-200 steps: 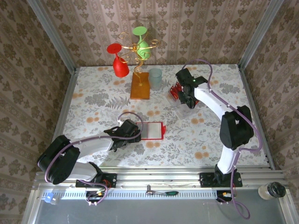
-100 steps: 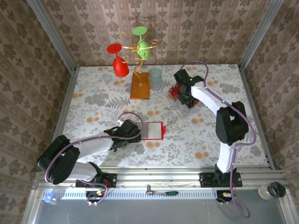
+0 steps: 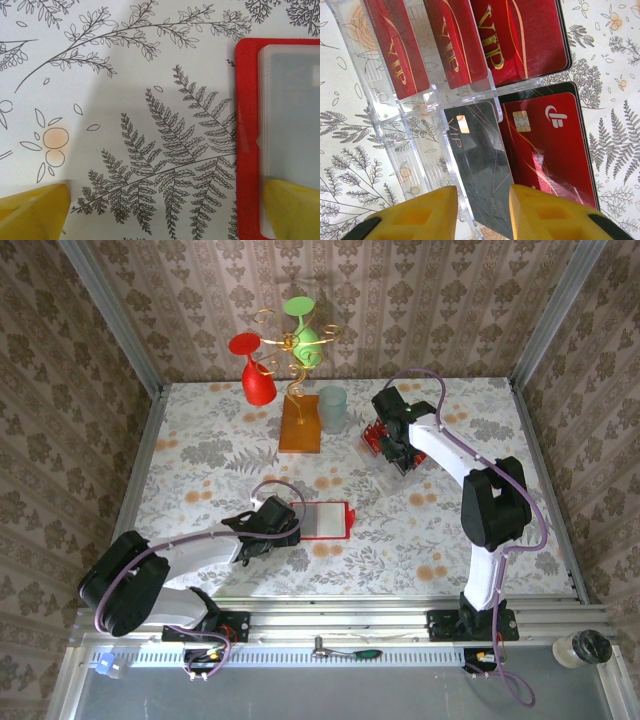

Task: Put the credit cards into the card holder
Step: Pick up the credit card from the storage box.

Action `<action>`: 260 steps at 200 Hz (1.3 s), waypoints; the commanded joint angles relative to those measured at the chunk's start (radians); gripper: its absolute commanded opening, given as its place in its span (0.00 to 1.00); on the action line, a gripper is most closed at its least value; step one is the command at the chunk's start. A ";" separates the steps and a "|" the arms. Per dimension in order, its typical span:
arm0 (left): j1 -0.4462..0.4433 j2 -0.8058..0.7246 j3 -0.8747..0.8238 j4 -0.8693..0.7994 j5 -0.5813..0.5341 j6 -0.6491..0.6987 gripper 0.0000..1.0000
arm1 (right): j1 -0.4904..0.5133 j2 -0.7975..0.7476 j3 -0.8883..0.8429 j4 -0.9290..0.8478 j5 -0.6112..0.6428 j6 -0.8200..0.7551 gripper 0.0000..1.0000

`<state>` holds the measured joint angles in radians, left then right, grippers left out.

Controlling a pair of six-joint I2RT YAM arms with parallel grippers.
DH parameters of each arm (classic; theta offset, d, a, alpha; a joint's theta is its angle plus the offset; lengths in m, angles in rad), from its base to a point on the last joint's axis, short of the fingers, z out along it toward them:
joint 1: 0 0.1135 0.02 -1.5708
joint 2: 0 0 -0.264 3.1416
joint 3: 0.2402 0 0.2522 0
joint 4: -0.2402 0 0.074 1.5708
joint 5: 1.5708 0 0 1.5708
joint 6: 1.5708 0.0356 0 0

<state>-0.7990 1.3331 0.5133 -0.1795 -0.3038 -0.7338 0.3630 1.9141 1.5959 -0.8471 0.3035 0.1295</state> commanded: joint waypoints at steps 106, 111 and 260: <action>-0.008 -0.029 0.009 -0.051 -0.026 -0.016 1.00 | -0.016 0.077 0.049 -0.045 0.043 -0.031 0.38; -0.008 -0.029 0.010 -0.051 -0.027 -0.016 1.00 | -0.016 0.074 0.047 -0.044 0.036 -0.030 0.36; -0.007 -0.032 0.009 -0.052 -0.027 -0.018 1.00 | -0.015 -0.043 0.028 -0.029 -0.193 -0.056 0.00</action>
<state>-0.7990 1.3197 0.5133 -0.1982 -0.3115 -0.7341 0.3492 1.9324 1.6257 -0.8528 0.1738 0.0971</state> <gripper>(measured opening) 0.999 0.064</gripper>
